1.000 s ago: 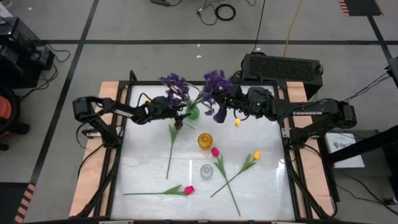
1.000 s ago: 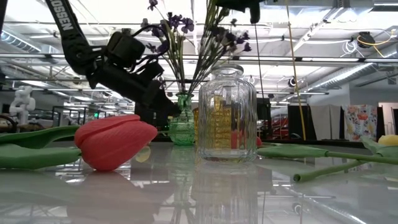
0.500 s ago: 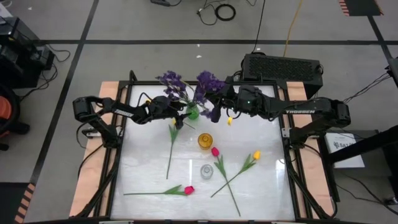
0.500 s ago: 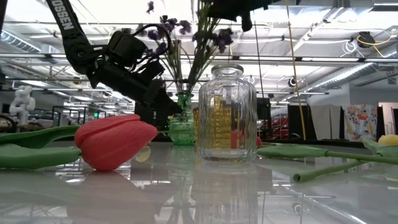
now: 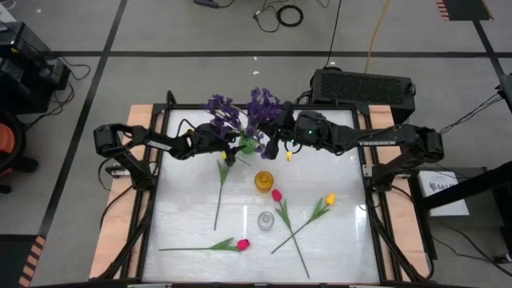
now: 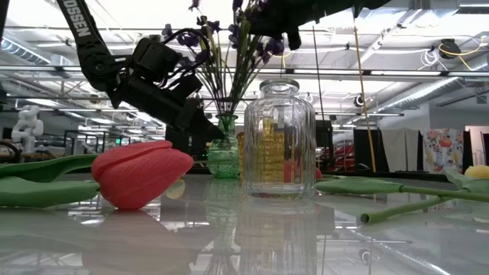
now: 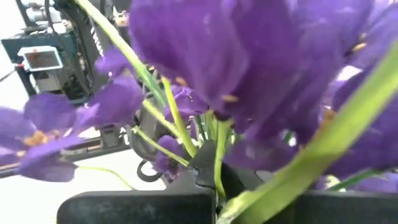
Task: Sort flowers into vase by color
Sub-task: Put the purple flowers into the green vase, then put the top right pink flower into the yellow vase
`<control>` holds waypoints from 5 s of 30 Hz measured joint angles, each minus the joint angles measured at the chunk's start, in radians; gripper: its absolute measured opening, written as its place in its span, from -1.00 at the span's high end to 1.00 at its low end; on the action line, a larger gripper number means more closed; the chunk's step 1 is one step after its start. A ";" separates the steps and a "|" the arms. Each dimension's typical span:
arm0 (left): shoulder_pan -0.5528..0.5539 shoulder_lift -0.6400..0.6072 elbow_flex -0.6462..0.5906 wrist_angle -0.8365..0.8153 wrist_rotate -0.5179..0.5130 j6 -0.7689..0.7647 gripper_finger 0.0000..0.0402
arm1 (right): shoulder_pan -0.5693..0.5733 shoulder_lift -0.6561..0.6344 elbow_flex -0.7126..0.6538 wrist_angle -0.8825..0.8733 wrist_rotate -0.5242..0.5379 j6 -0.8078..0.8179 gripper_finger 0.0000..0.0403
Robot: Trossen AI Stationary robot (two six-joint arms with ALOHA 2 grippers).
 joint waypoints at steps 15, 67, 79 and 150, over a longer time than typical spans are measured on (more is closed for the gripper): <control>0.000 0.000 0.000 0.001 0.019 -0.001 -0.22 | 0.000 0.057 0.000 -0.007 -0.002 0.001 1.00; -0.035 0.000 0.000 0.002 0.063 -0.007 -0.22 | 0.011 0.002 0.000 -0.244 -0.003 0.121 0.08; -0.035 0.000 0.000 0.003 0.063 -0.007 -0.22 | 0.030 -0.133 0.000 -0.378 -0.005 0.120 -0.22; -0.742 -0.647 -0.032 -0.810 -0.202 -0.534 0.71 | -0.293 -0.356 -0.535 -0.357 0.024 -0.142 0.88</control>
